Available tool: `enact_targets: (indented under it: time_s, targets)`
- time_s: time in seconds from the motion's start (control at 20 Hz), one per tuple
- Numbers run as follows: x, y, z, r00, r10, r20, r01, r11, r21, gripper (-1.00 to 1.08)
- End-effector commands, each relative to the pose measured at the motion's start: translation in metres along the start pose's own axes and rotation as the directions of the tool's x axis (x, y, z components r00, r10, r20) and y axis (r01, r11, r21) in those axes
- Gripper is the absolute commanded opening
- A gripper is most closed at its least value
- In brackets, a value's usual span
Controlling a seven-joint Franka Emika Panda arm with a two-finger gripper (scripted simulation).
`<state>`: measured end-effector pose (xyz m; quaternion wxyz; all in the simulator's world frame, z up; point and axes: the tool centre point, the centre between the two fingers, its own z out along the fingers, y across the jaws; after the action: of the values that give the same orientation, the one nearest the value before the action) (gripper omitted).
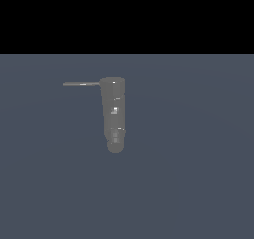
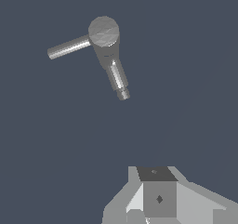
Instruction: Turn on the faucet by rotating a designated handle.
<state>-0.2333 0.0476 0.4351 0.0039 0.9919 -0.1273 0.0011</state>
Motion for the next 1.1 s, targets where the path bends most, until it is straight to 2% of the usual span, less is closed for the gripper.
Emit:
enact_targets:
  time_s: [0.0,0.5,1.05]
  targets:
    - [0.003,-0.013,0.010,0.999,0.051,0.001,-0.051,0.999,0.001,-1.00]
    - [0.021,-0.061,0.049,0.968,0.249,0.004,-0.249,0.968,0.003,-1.00]
    - [0.053,-0.110,0.092,0.892,0.453,0.009,-0.453,0.892,0.006,-1.00]
